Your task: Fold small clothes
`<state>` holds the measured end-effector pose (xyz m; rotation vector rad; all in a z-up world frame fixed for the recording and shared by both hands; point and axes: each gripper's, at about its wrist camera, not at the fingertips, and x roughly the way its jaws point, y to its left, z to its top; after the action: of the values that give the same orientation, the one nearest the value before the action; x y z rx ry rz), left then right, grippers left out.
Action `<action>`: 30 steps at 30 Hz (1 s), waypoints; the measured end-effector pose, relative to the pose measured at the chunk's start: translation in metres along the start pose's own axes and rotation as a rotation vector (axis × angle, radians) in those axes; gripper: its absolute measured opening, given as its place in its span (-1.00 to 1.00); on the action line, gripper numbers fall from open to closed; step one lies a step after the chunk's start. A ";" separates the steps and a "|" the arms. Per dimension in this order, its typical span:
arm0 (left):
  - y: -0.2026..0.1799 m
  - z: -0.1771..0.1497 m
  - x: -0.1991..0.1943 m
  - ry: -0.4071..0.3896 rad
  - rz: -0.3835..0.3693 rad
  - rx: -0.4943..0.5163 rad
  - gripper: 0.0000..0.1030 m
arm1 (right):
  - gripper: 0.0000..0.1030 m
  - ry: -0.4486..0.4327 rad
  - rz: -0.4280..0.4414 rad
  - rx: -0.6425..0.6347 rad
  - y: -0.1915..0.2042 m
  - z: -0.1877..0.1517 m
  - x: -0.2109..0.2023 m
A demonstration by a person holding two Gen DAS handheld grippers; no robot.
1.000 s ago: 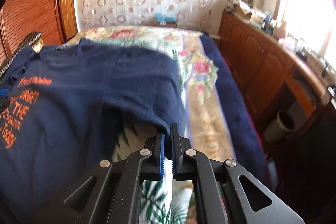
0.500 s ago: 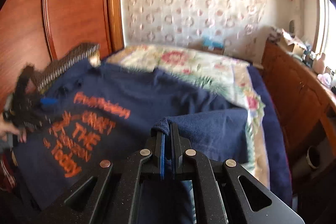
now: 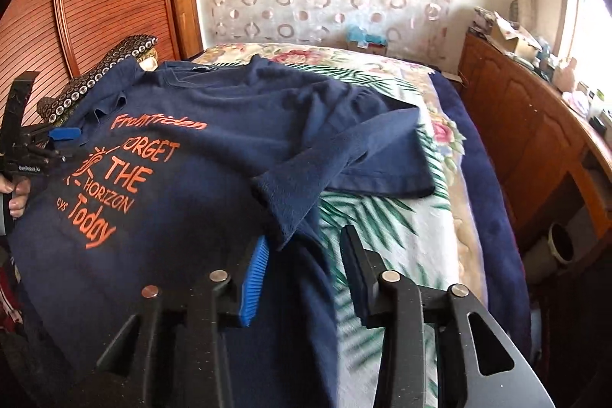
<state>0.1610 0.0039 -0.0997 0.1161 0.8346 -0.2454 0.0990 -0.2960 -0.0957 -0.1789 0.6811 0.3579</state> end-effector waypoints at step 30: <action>-0.036 0.004 -0.094 -0.249 -0.033 -0.016 0.64 | -0.95 0.019 -0.044 0.049 -0.047 0.071 0.032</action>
<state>0.0939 -0.0155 -0.0278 0.0547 0.5912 -0.2782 0.1811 -0.3112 -0.0599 -0.1503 0.7028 0.2968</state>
